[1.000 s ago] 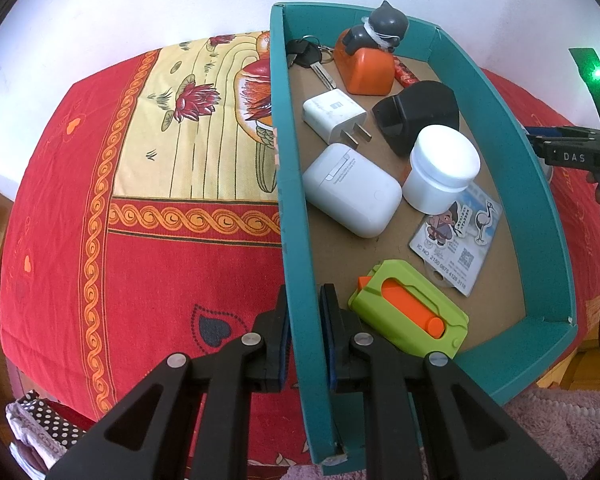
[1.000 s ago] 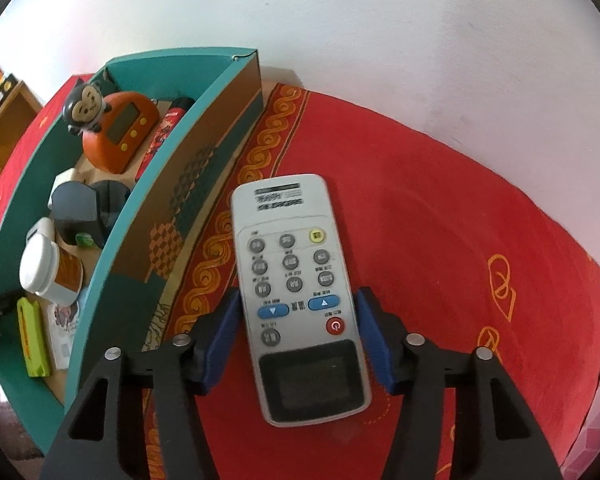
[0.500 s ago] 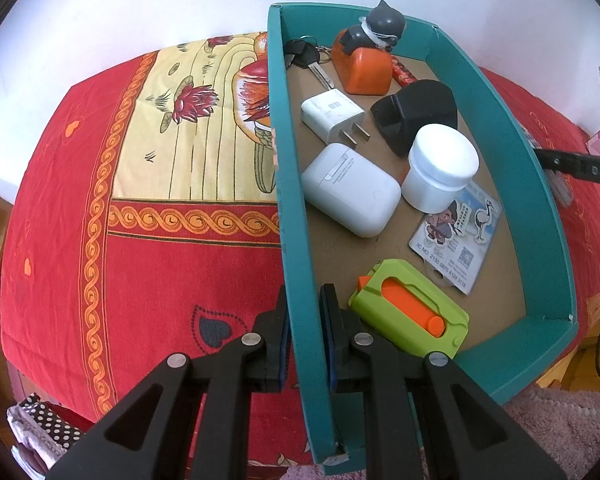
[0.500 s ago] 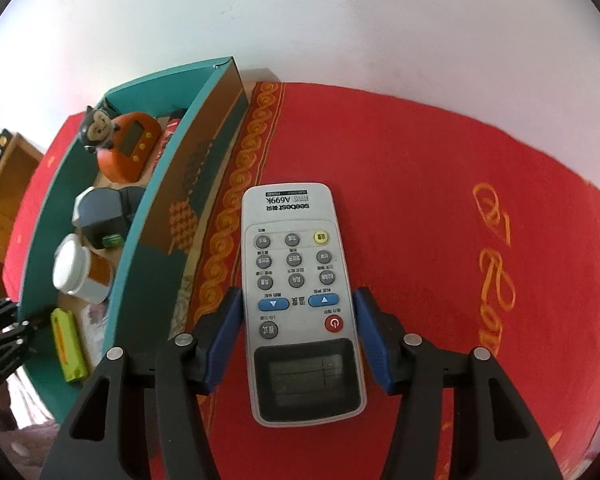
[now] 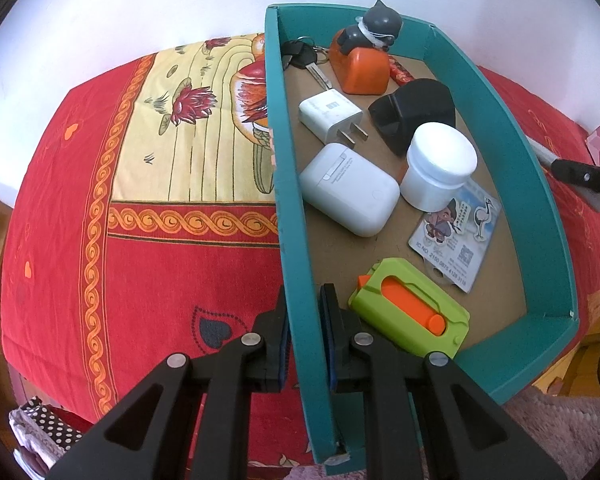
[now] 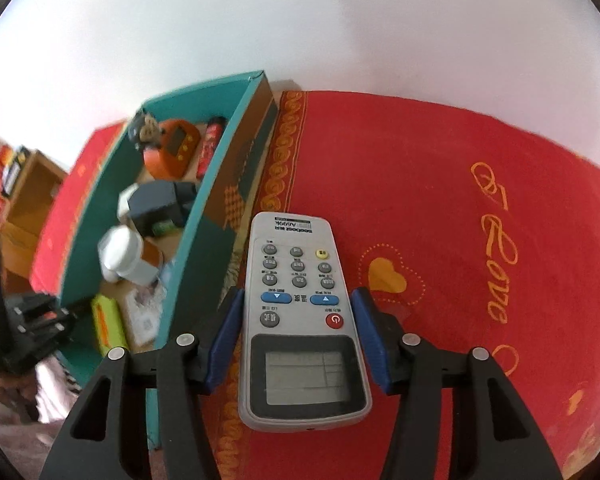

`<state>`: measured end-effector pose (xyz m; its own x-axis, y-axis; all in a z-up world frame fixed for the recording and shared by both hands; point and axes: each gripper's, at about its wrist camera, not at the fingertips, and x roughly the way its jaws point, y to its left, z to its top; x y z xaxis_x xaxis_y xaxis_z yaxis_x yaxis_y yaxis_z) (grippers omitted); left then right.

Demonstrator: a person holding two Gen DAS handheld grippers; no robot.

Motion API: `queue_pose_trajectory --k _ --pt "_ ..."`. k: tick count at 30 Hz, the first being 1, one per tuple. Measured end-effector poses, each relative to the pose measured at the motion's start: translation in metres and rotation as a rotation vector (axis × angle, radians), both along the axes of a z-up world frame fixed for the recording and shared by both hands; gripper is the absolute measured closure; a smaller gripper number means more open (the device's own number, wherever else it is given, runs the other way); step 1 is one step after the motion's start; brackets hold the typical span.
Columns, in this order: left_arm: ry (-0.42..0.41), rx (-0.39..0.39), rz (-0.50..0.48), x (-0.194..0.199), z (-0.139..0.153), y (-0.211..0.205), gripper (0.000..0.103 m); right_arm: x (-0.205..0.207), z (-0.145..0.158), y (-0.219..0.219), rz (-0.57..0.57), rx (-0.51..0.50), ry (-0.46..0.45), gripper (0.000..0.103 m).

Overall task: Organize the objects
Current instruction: 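Move the right gripper to the white remote control and grasp it, then carry the white remote into the tray and open the right gripper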

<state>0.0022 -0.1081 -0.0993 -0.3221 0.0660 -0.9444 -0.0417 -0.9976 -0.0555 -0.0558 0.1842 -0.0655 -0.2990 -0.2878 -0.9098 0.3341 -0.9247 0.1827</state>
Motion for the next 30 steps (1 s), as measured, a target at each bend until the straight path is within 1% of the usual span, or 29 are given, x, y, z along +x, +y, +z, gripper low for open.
queue_pose_trajectory --k 2,7,10,13,17,20,23,25,27,30 --pt "0.001 0.000 -0.001 0.000 0.000 0.000 0.091 0.001 -0.004 -0.007 0.025 0.052 0.006 0.048" --pt "0.004 0.004 -0.004 0.001 0.000 0.000 0.091 0.009 -0.018 -0.017 0.064 0.134 0.014 0.048" --pt "0.003 0.003 -0.002 0.001 0.000 0.001 0.091 0.008 -0.028 -0.021 0.068 0.150 -0.003 0.047" --pt "0.003 0.002 -0.005 0.001 0.001 0.002 0.091 0.010 -0.028 -0.027 0.081 0.187 0.013 0.047" --pt "0.002 0.002 -0.005 0.002 0.001 0.003 0.091 0.006 -0.031 -0.034 0.110 0.222 -0.009 0.044" --pt "0.002 0.002 -0.005 0.000 0.000 0.003 0.091 0.003 -0.030 -0.035 0.120 0.219 -0.014 0.042" --pt "0.002 0.001 -0.004 0.000 0.000 0.003 0.091 0.003 -0.028 -0.034 0.120 0.216 -0.006 0.047" --pt "0.001 0.000 -0.005 0.000 0.000 0.003 0.091 0.001 -0.026 -0.029 0.105 0.185 -0.021 0.047" --pt "0.000 -0.003 -0.006 0.000 0.001 0.004 0.091 -0.002 -0.024 -0.022 0.069 0.138 -0.039 0.048" --pt "0.000 -0.002 -0.005 0.000 0.001 0.004 0.091 -0.005 -0.019 -0.002 -0.023 0.004 -0.078 0.048"
